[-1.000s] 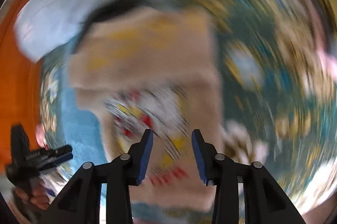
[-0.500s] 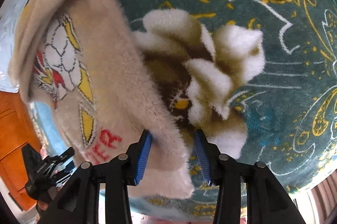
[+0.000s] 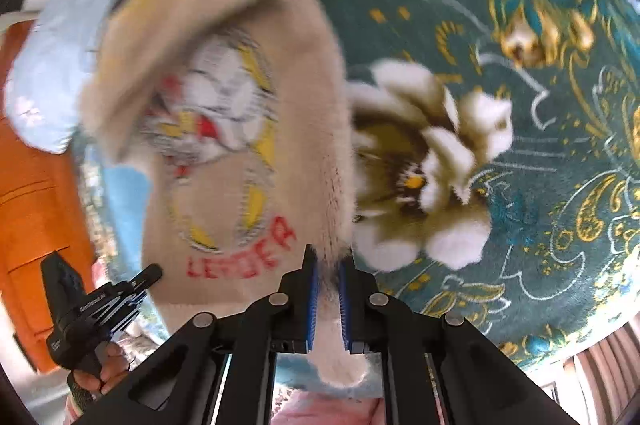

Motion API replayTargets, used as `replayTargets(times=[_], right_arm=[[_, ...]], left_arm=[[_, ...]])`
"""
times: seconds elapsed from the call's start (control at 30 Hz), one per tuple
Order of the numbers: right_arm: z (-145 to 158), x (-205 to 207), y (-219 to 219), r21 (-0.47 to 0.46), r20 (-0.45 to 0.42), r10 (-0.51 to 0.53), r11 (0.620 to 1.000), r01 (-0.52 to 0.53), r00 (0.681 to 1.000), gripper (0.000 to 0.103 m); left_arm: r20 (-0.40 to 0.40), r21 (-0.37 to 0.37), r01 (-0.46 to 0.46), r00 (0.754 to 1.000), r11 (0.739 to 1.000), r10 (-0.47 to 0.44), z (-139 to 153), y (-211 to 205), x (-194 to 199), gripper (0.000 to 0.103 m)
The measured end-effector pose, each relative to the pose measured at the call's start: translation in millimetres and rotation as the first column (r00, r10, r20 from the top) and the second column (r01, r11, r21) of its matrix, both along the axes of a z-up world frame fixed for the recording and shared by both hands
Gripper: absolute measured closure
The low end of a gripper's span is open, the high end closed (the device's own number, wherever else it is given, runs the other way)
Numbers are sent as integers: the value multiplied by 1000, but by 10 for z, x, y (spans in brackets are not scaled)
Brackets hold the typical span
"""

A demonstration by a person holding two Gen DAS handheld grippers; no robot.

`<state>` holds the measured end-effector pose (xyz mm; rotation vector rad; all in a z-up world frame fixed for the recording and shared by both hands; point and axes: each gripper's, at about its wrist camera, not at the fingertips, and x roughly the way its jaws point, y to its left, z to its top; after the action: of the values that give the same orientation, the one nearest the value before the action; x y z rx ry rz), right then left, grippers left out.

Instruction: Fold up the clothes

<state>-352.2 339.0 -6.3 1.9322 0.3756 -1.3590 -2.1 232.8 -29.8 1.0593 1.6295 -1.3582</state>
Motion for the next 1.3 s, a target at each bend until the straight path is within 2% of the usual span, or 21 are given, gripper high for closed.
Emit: replayTargets(times=[0.1, 0.23, 0.37, 0.53, 0.6, 0.7, 0.83, 0.97, 1.13, 1.23, 1.3], right_arm=[[347, -39, 39, -68, 12, 1, 998, 0, 1000, 94], [664, -93, 107, -79, 39, 18, 997, -14, 999, 94], [757, -46, 503, -37, 78, 31, 999, -28, 997, 94], [779, -22, 832, 15, 116, -17, 1000, 15, 993, 94], [796, -55, 784, 14, 104, -24, 1000, 22, 994, 94], [898, -151, 559, -20, 71, -25, 999, 27, 997, 94], [987, -311, 241, -50, 44, -51, 997, 54, 998, 94], [970, -512, -33, -43, 67, -125, 991, 128, 990, 94], [788, -716, -295, 0, 105, -208, 978, 210, 972, 94], [647, -829, -416, 32, 138, -257, 966, 255, 957, 94], [543, -900, -508, 55, 161, -284, 959, 279, 945, 94]], left_arm=[[-9, -15, 29, 1000, 999, -29, 264, 63, 47, 96], [-30, 41, 6, 1000, 999, -4, 458, 273, 275, 96], [-54, 142, -25, 998, 990, 33, 499, 553, 456, 96], [-49, 233, -51, 997, 971, 64, 444, 701, 487, 96], [-60, 242, -73, 994, 967, 90, 431, 619, 490, 96], [-74, 204, -85, 992, 975, 102, 465, 365, 435, 96], [-115, 195, -168, 974, 966, 193, 484, -90, 371, 96], [-137, 228, -248, 949, 942, 283, 390, -408, 316, 96], [-139, 298, -310, 922, 903, 362, 239, -699, 264, 96], [-135, 348, -355, 897, 868, 421, 91, -848, 277, 95], [-129, 376, -401, 870, 835, 476, 1, -939, 305, 94]])
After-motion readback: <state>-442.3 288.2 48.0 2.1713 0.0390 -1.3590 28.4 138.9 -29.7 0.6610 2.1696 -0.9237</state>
